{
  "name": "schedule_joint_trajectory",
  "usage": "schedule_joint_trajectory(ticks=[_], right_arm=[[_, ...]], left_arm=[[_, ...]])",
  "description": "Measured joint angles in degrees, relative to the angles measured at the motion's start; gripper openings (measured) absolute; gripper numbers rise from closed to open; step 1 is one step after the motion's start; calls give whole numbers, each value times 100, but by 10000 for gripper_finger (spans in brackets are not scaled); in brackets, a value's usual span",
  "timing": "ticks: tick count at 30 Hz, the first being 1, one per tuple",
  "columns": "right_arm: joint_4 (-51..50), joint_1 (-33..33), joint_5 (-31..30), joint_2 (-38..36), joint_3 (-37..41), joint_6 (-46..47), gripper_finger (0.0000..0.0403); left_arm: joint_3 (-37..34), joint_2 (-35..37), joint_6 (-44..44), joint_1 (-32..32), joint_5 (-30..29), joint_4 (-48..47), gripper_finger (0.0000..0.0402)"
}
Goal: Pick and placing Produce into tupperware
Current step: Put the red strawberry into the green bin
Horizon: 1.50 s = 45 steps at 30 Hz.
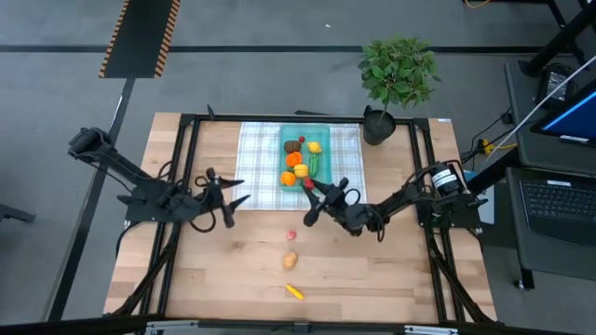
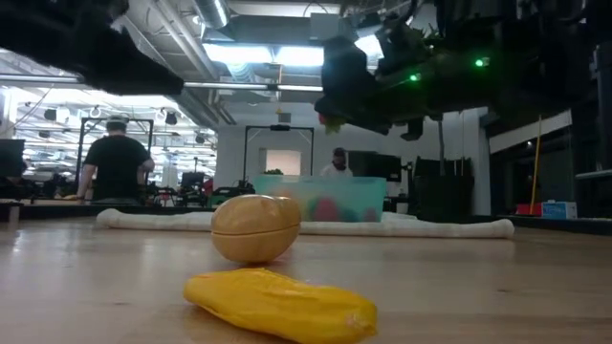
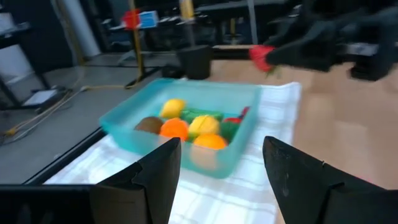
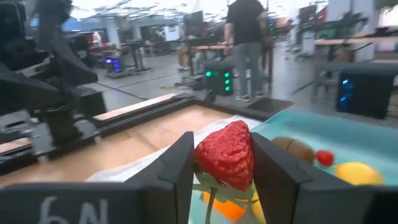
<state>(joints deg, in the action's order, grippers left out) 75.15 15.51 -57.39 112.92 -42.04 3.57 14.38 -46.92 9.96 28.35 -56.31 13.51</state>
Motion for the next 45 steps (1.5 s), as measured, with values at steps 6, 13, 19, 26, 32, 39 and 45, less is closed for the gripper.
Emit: schedule_joint_trajectory(ticks=[6,13,19,26,32,39,45], right_arm=[[-150,-236,-2,0,-122,46,134],[-647,-648,359,0,-122,766,134],[-1010,-1121,949,0,-122,1290,134],[-997,-1502,1461,-20,-122,1290,134],[-1028,-1721,1984,-20,-127,1405,134],[-1166,-1859,2200,-119,-135,1096,134],[-2806,-2080,2287,-768,-554,903,134]], left_arm=[[-416,0,2,-458,335,508,220],[-655,0,-139,-925,1243,801,220],[-657,0,-456,-1323,1933,871,220],[-657,0,-672,-1752,2448,969,220],[-657,0,-676,-1887,2457,963,220],[-659,0,-759,-1898,2457,927,220],[-659,0,-761,-1898,2457,921,220]])
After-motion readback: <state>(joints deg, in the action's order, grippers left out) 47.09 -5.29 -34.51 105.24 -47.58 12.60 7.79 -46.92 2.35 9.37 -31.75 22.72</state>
